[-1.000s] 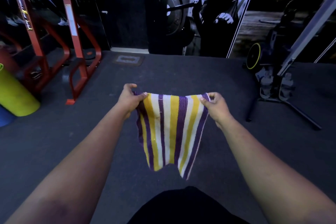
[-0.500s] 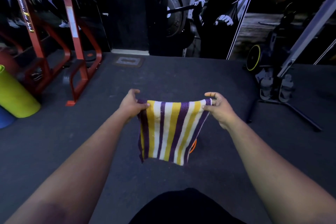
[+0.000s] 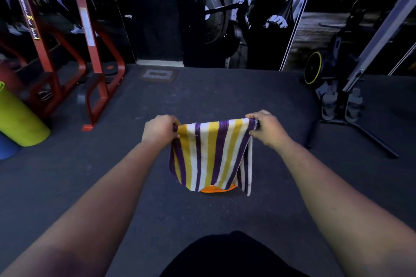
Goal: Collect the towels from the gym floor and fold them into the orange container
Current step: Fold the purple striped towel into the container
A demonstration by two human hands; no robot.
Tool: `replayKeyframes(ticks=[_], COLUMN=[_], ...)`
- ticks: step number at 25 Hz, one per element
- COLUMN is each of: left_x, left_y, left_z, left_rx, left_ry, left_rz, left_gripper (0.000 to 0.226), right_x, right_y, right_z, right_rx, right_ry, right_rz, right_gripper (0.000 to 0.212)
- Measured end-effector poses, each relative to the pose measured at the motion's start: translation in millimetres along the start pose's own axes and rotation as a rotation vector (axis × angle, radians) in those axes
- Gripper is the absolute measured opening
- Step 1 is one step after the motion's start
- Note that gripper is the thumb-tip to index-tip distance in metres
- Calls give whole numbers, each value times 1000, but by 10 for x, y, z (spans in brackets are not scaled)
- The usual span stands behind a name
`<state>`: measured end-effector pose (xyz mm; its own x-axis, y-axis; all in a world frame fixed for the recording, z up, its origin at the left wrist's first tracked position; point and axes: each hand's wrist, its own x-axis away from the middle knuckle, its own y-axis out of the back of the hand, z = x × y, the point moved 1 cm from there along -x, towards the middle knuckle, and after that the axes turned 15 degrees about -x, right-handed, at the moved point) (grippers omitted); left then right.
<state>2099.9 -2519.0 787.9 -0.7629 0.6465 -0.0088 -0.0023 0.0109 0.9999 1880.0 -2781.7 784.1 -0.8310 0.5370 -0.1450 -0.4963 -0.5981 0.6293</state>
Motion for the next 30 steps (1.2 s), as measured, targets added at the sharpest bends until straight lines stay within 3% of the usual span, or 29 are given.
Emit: replayKeyframes(ticks=[2, 4, 6, 8, 12, 15, 18, 21, 23, 26, 30], left_x=[16, 17, 71, 153, 151, 152, 88, -11, -43, -33, -50], left_y=[15, 0, -39, -117, -234, -209, -222, -147, -67, 18, 31], left_z=[-31, -41, -87, -131, -121, -107, -39, 65, 72, 10, 21], left_rx=[-1, 263, 924, 1298, 1330, 1406, 1236, 592, 255, 91, -26], left_ry=[7, 38, 179, 310, 308, 279, 220, 89, 38, 39, 45], left_rz=[-35, -19, 132, 196, -28, -121, -87, -104, -120, -130, -198], left_gripper=[23, 22, 20, 17, 3, 18, 33, 41, 34, 16, 14], right_x=[-3, 4, 18, 56, 56, 9, -57, -79, -92, -86, -36], right_y=[3, -42, -117, -208, -236, -169, -105, -58, -46, -47, -9], right_z=[23, 13, -49, -71, -99, -118, -122, -118, -113, -104, -112], right_rx=[106, 61, -314, -738, -922, -875, -588, -400, -253, -31, 78], right_ry=[6, 3, -86, -241, -316, -298, -169, -90, -34, -1, 14], right_rz=[-2, -103, -241, -313, -309, -306, -292, -268, -258, -225, -257], right_gripper=[34, 27, 27, 26, 25, 30, 32, 26, 23, 20, 15])
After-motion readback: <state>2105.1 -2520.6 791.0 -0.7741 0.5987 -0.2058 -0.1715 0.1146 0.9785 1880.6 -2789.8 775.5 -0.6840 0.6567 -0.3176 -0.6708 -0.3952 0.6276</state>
